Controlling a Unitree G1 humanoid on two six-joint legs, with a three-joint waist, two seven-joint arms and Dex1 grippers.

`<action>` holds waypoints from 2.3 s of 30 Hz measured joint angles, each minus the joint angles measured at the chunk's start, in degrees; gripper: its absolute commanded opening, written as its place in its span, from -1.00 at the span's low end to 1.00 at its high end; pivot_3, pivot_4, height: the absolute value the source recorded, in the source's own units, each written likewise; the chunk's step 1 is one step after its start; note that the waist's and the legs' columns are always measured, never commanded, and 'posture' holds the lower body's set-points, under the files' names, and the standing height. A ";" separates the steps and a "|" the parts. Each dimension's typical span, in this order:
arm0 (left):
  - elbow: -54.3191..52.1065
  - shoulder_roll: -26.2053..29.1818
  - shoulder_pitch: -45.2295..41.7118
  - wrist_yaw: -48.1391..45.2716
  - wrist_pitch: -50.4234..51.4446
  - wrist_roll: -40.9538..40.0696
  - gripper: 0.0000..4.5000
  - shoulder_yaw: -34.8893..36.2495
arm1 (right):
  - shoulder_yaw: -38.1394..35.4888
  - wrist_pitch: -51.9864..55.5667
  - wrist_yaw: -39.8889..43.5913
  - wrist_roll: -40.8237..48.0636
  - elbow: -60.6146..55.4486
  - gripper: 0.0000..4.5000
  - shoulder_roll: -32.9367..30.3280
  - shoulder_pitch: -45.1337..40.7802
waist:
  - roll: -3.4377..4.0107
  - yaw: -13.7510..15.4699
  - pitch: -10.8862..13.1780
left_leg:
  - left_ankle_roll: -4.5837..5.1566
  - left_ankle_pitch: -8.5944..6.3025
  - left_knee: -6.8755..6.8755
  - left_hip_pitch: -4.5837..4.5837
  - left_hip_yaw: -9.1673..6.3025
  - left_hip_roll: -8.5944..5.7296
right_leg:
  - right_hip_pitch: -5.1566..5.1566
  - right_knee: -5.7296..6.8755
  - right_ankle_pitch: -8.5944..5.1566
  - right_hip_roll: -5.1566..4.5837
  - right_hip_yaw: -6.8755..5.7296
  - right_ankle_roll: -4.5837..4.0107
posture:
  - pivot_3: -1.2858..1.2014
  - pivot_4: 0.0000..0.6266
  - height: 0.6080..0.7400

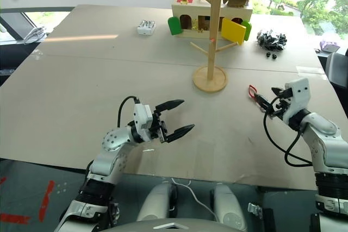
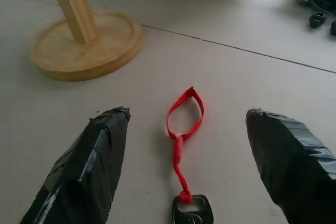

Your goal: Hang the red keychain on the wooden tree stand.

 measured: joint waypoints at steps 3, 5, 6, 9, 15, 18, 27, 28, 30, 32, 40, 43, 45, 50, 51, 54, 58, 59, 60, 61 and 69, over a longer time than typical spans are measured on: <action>0.46 -0.65 -0.22 -0.03 -0.05 0.00 0.99 -0.04 | 1.72 1.29 -2.41 -0.78 -1.54 0.69 2.39 -0.11 | 0.00 0.03 0.00 | 0.00 0.00 0.00 -0.03 0.00 0.00 | 0.00 -0.04 0.00 0.00 -0.01 0.00 | 0.03 -0.52 0.92; 0.46 -0.77 -0.38 0.00 -0.05 0.00 0.99 -0.08 | 2.55 1.26 -3.34 -1.60 -1.46 0.69 3.55 -0.16 | 0.00 0.04 0.00 | 0.00 0.00 0.00 -0.03 0.00 0.00 | -0.01 -0.04 0.00 0.00 0.00 0.00 | 0.03 -0.52 0.92; 0.46 -0.77 -0.39 0.01 -0.04 0.00 0.99 -0.09 | 2.83 1.15 -3.54 -2.06 -1.28 0.69 3.93 -0.25 | 0.00 0.04 0.00 | 0.00 0.00 0.00 -0.03 0.00 0.00 | -0.01 -0.04 0.00 0.00 -0.01 0.00 | 0.03 -0.52 0.92; 0.46 -0.77 -0.39 0.06 -0.03 0.04 0.99 -0.09 | 3.43 0.02 -4.06 -3.21 0.46 0.69 5.31 -0.30 | 0.00 0.04 0.00 | 0.00 0.00 0.00 -0.03 0.00 0.00 | 0.00 -0.05 0.00 0.00 -0.01 0.00 | 0.03 -0.52 0.92; 0.46 -0.79 -0.39 0.61 -0.03 0.55 0.99 -0.10 | 3.52 -3.26 -4.65 -5.73 5.98 0.69 7.71 -0.38 | 0.00 0.01 0.00 | 0.00 0.00 -0.01 -0.02 0.00 0.00 | -0.01 -0.04 0.00 0.00 -0.01 0.00 | 0.03 -0.52 0.92; 0.46 -0.89 -0.40 1.03 -0.04 0.56 0.99 -0.09 | 3.51 -4.81 -4.66 -6.52 7.43 0.69 8.08 -0.90 | 0.00 0.01 0.00 | 0.00 0.00 0.00 -0.02 0.00 0.00 | 0.00 -0.04 0.00 0.00 -0.01 0.00 | 0.03 -0.52 0.92; 0.46 -0.94 -0.41 1.38 0.04 0.55 1.00 -0.10 | 3.45 -6.76 -5.19 -7.48 9.99 -0.47 9.11 -2.31 | 0.00 0.01 0.00 | 0.00 0.00 -0.01 -0.02 0.01 0.00 | -0.01 -0.04 0.00 0.00 -0.01 0.00 | 0.03 -0.52 0.92; 0.46 -0.94 -0.41 1.38 0.04 0.55 1.00 -0.10 | 3.45 -6.79 -5.18 -7.49 10.00 -0.60 9.13 -2.31 | 0.00 0.01 0.00 | 0.00 0.00 -0.01 -0.02 0.01 0.00 | -0.01 -0.04 0.00 0.00 -0.01 0.00 | 0.03 -0.52 0.92; 0.46 -0.94 -0.41 1.36 0.04 0.53 1.00 -0.10 | 3.45 -6.90 -5.14 -7.53 10.00 -0.95 9.13 -2.31 | 0.00 0.01 0.00 | 0.00 0.00 -0.01 -0.02 0.00 0.00 | 0.00 -0.04 0.00 0.00 -0.01 0.00 | 0.03 -0.52 0.92; 0.46 -0.95 -0.41 1.32 0.03 0.51 1.00 -0.10 | 3.45 -7.06 -5.13 -7.54 10.00 -0.95 9.13 -2.30 | 0.00 0.01 0.00 | 0.00 0.00 -0.01 -0.02 0.01 0.00 | -0.01 -0.04 0.00 0.00 -0.01 0.00 | 0.03 -0.52 0.92; 0.13 -2.04 -0.29 2.44 -0.22 0.21 1.00 0.26 | 3.20 -5.84 -2.05 -5.97 4.66 -0.95 5.42 -2.32 | 0.09 0.04 0.06 | 0.00 0.00 0.00 -0.05 0.02 0.00 | -0.03 -0.04 0.00 -0.01 0.01 0.00 | 0.03 -0.52 0.92; -2.14 -2.30 0.28 4.09 0.12 -0.74 1.00 0.73 | 2.85 -1.78 0.18 -3.16 -3.54 -0.95 0.76 -5.44 | 0.11 -0.32 0.07 | 0.00 0.00 -0.02 -0.03 0.01 0.02 | -0.05 0.00 0.00 0.01 0.01 0.00 | 0.03 -0.52 0.92; -5.65 -2.41 0.49 6.04 1.87 -1.65 1.00 0.95 | 2.83 2.46 1.69 -0.27 -9.05 -0.95 -2.20 -10.18 | 0.12 -0.48 0.09 | 0.00 0.00 -0.01 -0.03 -0.01 0.03 | -0.05 0.03 0.00 0.02 0.00 0.00 | 0.03 -0.52 0.92; -13.87 0.38 -0.31 10.14 9.56 -5.18 1.00 3.52 | 4.28 8.37 3.15 4.25 -16.36 -0.95 -4.74 -19.79 | 0.00 -0.53 0.11 | 0.00 0.00 -0.01 -0.12 -0.10 0.03 | -0.02 -0.07 0.00 0.00 -0.10 0.00 | 0.03 -0.52 0.92; -15.53 1.20 -1.12 10.73 11.73 -6.07 1.00 4.46 | 4.93 9.25 3.08 4.57 -16.46 -0.95 -4.68 -20.87 | -0.01 -0.40 0.11 | 0.01 0.00 0.02 -0.12 -0.09 0.02 | -0.01 -0.08 0.00 -0.02 -0.11 0.00 | 0.03 -0.52 0.92; -18.87 7.03 -7.29 13.27 22.32 -13.13 1.00 8.68 | 7.16 9.75 3.35 4.88 -17.16 -0.95 -4.06 -24.22 | -0.16 -0.35 0.24 | 0.00 0.00 0.01 -0.13 -0.15 0.03 | -0.05 -0.05 0.00 0.02 -0.14 0.00 | 0.03 -0.52 0.92; -20.27 15.08 -14.67 14.84 32.17 -21.01 1.00 16.48 | 11.00 6.21 4.35 2.57 -17.41 -0.95 -2.29 -24.43 | -0.20 -0.90 0.26 | 0.01 -0.01 -0.05 -0.14 -0.14 0.05 | -0.03 -0.20 0.00 0.00 -0.18 0.01 | 0.03 -0.52 0.92; -21.01 15.65 -15.73 15.34 34.62 -23.22 1.00 17.41 | 12.12 4.42 4.61 1.29 -16.87 -0.95 -1.97 -23.88 | -0.21 -0.87 0.27 | 0.01 -0.01 -0.05 -0.17 -0.14 0.03 | 0.00 -0.28 0.00 -0.05 -0.20 0.01 | 0.03 -0.52 0.92; -21.08 15.87 -15.79 15.37 35.31 -23.63 1.00 17.53 | 12.51 3.89 4.77 0.89 -16.79 -0.95 -1.85 -23.75 | -0.21 -0.86 0.27 | 0.01 -0.01 -0.05 -0.21 -0.14 0.03 | -0.01 -0.32 0.00 -0.05 -0.20 0.01 | 0.03 -0.52 0.92; -21.06 16.18 -15.80 15.43 36.48 -24.25 1.00 17.58 | 12.84 2.95 5.02 0.19 -16.75 -0.95 -1.63 -23.41 | -0.21 -0.83 0.28 | 0.00 -0.01 -0.05 -0.22 -0.14 0.03 | -0.02 -0.32 0.00 -0.05 -0.21 0.01 | 0.03 -0.52 0.92; -23.12 17.36 -17.46 15.44 42.16 -27.18 1.00 17.58 | 14.09 -3.78 4.75 -6.20 -11.69 -0.95 0.35 -22.87 | -0.24 -0.93 0.30 | 0.00 0.00 -0.05 -0.20 -0.18 0.03 | -0.03 -0.26 0.01 -0.03 -0.24 0.00 | 0.03 -0.52 0.92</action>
